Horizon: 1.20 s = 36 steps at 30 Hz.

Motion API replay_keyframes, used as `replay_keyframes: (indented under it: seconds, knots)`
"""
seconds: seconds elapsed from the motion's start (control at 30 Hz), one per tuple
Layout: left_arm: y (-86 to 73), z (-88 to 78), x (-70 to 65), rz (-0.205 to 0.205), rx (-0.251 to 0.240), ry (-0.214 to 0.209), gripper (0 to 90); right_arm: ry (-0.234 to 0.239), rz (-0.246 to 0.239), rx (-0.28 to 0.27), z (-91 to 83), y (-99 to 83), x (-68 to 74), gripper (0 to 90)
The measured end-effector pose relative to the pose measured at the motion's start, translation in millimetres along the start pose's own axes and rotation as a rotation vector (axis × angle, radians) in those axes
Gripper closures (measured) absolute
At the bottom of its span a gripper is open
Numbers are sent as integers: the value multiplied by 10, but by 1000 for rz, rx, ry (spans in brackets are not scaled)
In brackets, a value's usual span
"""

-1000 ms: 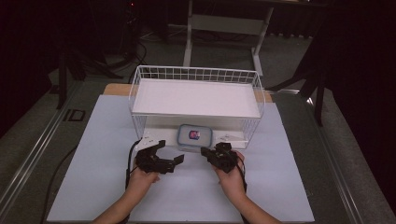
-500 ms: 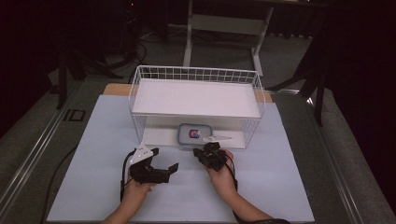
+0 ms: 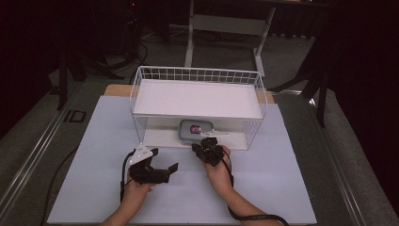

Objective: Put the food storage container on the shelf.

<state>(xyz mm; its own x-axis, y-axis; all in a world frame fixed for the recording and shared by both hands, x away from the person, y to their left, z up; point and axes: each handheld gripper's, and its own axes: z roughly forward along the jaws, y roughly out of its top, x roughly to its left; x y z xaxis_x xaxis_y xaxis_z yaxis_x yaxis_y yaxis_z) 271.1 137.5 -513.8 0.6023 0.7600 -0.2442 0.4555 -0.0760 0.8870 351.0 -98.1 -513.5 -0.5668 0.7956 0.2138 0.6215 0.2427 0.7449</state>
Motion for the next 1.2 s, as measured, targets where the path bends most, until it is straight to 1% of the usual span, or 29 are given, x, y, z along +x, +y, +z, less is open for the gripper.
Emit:
replay_keyframes:
  seconds: [0.1,0.17,0.23,0.33,0.37,0.4,0.53,0.63,0.77,0.8,0.9,0.97,1.0,1.07,1.13,1.2]
  knots:
    - [0,-5,5,-2,2,0,10,-13,-1,2,11,4,-25,899]
    - [0,-5,9,-6,3,1,10,-12,15,2,18,6,-55,899]
    - [0,-4,13,-2,6,5,10,-14,17,0,27,10,-69,899]
    - [-7,3,23,9,13,8,10,-2,25,-7,42,29,-97,898]
    - [-10,5,27,10,18,10,10,5,22,-8,50,37,-96,899]
    - [-12,9,33,8,22,12,10,2,12,-10,56,44,-88,898]
    - [-18,3,45,0,19,11,10,-4,-7,-11,94,70,-56,899]
    - [-13,-2,45,11,21,13,10,-4,2,-11,135,86,-60,898]
    - [-15,-6,39,8,16,11,10,-14,13,-8,194,114,-65,898]
    - [-16,-7,38,9,16,10,10,-17,4,-14,207,118,-73,898]
    - [-20,-4,42,10,18,9,10,-15,20,-17,234,140,-88,898]
    - [-21,-1,38,12,20,10,10,-21,16,-20,248,156,-85,898]
    - [-23,-1,38,16,19,9,10,-18,22,-20,257,164,-87,898]
    - [-24,7,30,32,27,16,10,-24,18,-28,269,185,-103,897]
    - [-26,8,34,30,26,14,10,-24,39,-24,277,197,-120,893]
    - [-27,11,37,23,26,12,10,-28,35,-21,279,199,-117,890]
